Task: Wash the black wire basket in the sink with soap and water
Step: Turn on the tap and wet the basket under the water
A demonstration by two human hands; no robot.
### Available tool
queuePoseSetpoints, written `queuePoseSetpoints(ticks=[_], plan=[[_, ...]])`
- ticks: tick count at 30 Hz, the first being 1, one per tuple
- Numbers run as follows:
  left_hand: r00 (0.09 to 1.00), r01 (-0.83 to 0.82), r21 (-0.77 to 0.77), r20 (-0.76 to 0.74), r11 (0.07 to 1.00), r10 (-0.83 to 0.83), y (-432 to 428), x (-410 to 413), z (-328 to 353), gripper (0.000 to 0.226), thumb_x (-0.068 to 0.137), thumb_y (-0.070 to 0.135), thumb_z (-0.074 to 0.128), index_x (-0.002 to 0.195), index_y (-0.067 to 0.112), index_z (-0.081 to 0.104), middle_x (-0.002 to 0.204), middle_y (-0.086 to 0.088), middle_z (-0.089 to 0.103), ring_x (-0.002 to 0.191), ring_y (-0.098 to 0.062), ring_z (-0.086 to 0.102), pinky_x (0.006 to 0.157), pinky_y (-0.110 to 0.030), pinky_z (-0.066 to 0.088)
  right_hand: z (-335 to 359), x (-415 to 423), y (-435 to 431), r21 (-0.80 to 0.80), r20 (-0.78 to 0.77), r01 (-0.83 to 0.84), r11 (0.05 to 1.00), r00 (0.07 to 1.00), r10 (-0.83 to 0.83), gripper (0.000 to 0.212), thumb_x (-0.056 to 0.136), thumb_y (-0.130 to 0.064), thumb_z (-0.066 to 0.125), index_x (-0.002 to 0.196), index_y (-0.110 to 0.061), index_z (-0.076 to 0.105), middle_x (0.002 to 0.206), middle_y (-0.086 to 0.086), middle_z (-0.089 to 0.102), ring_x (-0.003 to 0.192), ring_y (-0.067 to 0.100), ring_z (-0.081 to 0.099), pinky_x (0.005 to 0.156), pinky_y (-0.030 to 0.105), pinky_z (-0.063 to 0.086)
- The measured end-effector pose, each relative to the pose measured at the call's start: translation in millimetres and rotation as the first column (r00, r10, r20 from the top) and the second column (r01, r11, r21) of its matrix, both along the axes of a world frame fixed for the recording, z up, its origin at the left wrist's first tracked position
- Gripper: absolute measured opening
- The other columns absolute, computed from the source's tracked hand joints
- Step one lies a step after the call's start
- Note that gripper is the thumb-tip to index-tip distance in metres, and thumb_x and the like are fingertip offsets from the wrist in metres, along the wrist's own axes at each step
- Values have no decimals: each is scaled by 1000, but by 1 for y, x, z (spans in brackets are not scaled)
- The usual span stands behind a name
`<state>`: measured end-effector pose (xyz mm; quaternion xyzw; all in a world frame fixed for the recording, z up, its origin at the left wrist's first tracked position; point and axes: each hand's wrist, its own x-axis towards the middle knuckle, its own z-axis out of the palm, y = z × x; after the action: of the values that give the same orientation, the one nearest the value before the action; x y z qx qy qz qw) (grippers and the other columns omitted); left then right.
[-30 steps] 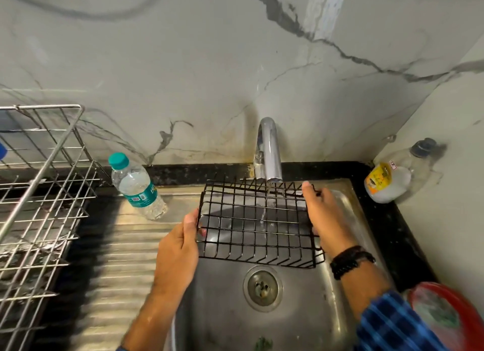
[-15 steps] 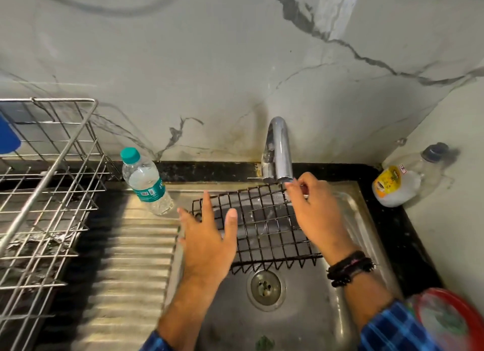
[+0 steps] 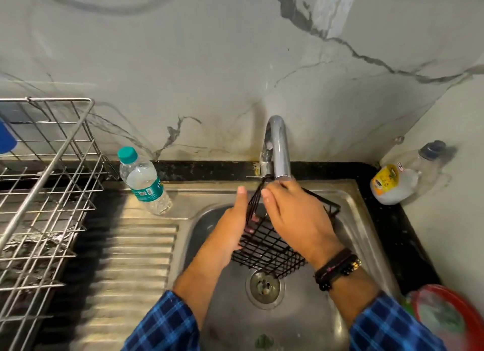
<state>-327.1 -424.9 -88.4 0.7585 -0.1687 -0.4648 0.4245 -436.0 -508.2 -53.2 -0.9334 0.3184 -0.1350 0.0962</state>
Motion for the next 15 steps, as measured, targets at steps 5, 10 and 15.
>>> queuePoseSetpoints(ticks=[5,10,15], plan=[[969,-204,-20,-148,979,199,2,-20,-11,52,86,76,46,94,33,73,104,6,74,106,-19,64,96,-54,50,-6,-2,3,-137,22,128,982,992,-126,33,98,-39,36,118,-31,61,124,3,57,112,23,52,92,46,47],[944,-325,-87,-92,942,317,14,-14,-13,47,88,71,50,83,31,76,95,7,76,100,-17,68,95,-47,52,-38,-35,-8,103,-133,93,990,988,-79,62,97,-62,-2,156,-47,8,167,-6,10,155,18,5,122,57,-2],[930,-360,-65,52,931,363,16,-12,-15,55,90,72,39,82,28,70,89,8,71,87,-13,65,87,-45,55,-38,-24,3,621,78,288,729,903,-423,70,96,-66,19,158,-40,1,148,-3,43,133,18,46,110,46,39]])
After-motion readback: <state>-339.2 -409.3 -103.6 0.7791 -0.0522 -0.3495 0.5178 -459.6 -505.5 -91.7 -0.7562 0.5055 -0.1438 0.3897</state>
